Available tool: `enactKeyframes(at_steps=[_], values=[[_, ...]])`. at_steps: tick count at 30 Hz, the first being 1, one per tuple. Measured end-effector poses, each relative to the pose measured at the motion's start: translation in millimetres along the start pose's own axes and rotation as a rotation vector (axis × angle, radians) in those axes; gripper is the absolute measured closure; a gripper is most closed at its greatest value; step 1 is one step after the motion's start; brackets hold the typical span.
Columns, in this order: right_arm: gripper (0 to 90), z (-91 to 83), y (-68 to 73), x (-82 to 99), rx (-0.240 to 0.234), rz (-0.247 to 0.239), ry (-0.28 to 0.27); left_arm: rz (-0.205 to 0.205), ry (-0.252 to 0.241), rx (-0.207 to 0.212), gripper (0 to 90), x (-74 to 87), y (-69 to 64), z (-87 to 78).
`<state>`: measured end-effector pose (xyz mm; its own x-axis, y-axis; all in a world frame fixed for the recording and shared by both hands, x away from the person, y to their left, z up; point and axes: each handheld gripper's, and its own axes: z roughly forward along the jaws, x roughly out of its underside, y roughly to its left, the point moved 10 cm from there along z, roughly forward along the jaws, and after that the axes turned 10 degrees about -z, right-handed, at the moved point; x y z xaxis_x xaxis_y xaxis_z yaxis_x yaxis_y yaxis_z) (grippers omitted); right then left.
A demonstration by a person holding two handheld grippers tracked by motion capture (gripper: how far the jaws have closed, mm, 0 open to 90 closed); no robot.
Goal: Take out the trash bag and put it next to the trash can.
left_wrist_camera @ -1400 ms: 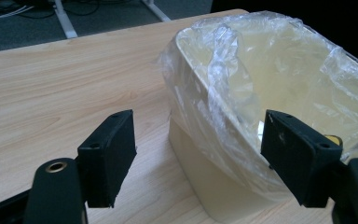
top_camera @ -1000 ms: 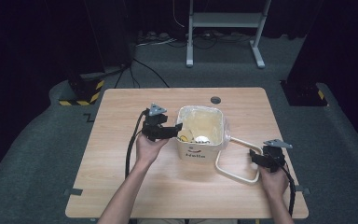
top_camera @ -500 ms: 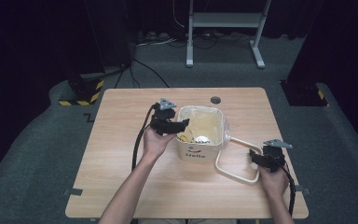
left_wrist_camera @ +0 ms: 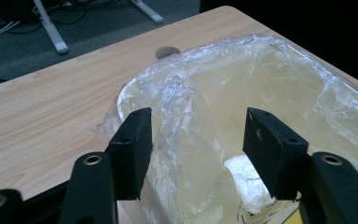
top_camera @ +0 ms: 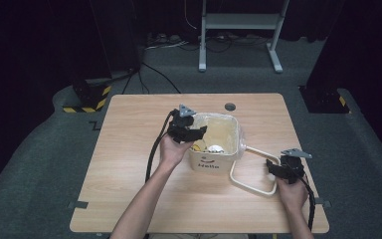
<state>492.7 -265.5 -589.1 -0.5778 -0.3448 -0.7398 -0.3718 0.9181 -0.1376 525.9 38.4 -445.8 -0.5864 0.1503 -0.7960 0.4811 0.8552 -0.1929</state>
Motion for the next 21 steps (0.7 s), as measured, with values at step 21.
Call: enactKeyframes(at_steps=[21], values=[[35.6, 0.0, 0.0, 0.0, 0.000, 0.000, 0.000, 0.064, 0.053, -0.088, 70.8, 2.7, 3.8, 9.1]])
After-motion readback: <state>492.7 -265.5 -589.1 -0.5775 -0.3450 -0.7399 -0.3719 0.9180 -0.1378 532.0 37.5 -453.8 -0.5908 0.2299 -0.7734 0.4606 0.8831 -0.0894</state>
